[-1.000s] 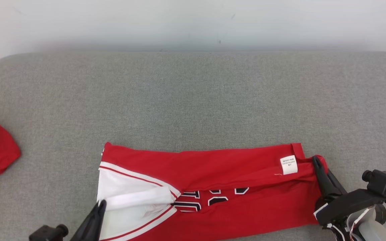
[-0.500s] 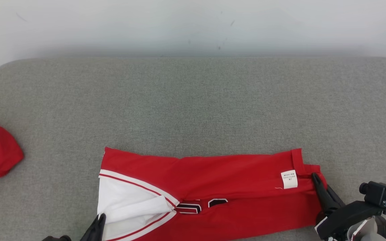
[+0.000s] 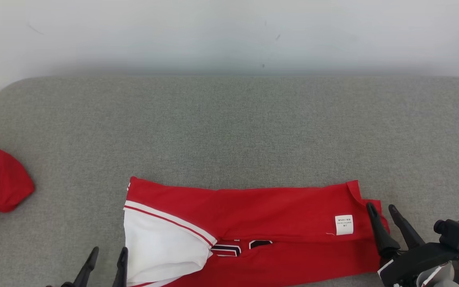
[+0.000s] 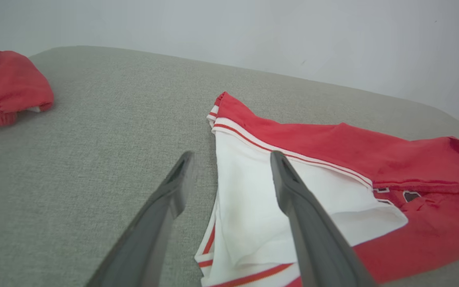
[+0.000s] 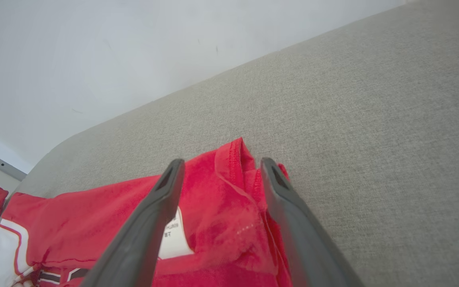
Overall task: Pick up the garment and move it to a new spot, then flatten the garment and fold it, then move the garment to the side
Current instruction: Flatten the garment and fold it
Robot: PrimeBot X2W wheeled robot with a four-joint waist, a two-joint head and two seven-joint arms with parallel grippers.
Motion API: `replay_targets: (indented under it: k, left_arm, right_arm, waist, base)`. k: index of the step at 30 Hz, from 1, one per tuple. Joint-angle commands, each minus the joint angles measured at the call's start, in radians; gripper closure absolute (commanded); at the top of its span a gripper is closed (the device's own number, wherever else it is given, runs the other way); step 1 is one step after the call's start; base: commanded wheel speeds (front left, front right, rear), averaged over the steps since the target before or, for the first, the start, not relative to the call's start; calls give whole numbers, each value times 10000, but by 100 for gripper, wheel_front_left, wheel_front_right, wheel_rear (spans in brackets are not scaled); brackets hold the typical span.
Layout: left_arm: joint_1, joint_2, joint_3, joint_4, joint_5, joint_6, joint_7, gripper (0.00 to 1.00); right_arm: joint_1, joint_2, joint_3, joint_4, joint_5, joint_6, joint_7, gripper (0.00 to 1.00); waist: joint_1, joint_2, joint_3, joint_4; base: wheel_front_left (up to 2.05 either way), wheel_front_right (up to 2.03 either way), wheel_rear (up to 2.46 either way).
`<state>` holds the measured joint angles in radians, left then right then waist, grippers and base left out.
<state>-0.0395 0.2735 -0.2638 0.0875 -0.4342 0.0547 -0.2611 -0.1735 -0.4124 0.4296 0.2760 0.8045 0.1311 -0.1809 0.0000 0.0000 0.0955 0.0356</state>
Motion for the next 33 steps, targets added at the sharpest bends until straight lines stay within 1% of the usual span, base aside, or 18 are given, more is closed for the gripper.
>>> replay_targets:
  k: [1, 4, 7, 8, 9, 11, 15, 17, 24, 28, 33]
  left_arm:
    - [193, -46, 123, -67, 142, 10, -54, 0]
    - [433, -277, 459, -443, 417, 89, -54, 0]
    - [598, -452, 811, -703, 658, 73, -54, 0]
    - [598, -452, 811, -703, 658, 73, -54, 0]
    - [709, -553, 942, -775, 803, 9, -54, 0]
    - [735, -637, 1088, -843, 933, -53, -54, 0]
    - [757, -818, 1281, -851, 1127, -180, -54, 0]
    - [738, -916, 1388, -856, 1229, -265, -54, 0]
    - [771, -1223, 1734, -884, 1542, -485, -54, 0]
    - [747, -1381, 1873, -838, 1625, -615, -54, 0]
    - [709, -1500, 2003, -789, 1751, -776, -54, 0]
  right_arm:
    - [97, -8, -70, -14, -77, -6, -39, 0]
    - [50, 0, -328, 132, -551, -6, -33, 0]
    - [-122, 164, -741, 485, -1215, -6, 54, 0]
    - [-122, 164, -741, 485, -1215, -6, 54, 0]
    - [-267, 362, -1029, 756, -1630, -6, 190, 0]
    - [-381, 583, -1260, 1023, -1971, -6, 374, 0]
    - [-583, 892, -1490, 1454, -2635, -6, 718, 0]
    - [-615, 1048, -1646, 1635, -2782, -6, 809, 0]
    - [-622, 1210, -2095, 2263, -3545, -6, 1036, 0]
    - [-585, 1396, -2205, 2430, -3611, -6, 1243, 0]
    - [-534, 1507, -2141, 2468, -3414, -6, 1404, 0]
  waist:
    - [0, 0, -44, 24]
    - [0, 0, -110, 55]
    - [0, 0, -149, 100]
    - [0, 0, -149, 100]
    - [0, 0, -155, 128]
    - [0, 0, -144, 167]
    - [0, 0, -97, 292]
    - [0, 0, -70, 350]
    - [0, 0, 32, 460]
    - [0, 0, 70, 478]
    - [0, 0, 95, 489]
  base:
    - [0, 0, 0]
    - [0, 0, 0]
    - [0, 0, 0]
    - [0, 0, 0]
    - [0, 0, 0]
    - [0, 0, 0]
    - [0, 0, 0]
    - [0, 0, 0]
    - [0, 0, 0]
    - [0, 0, 0]
    - [0, 0, 0]
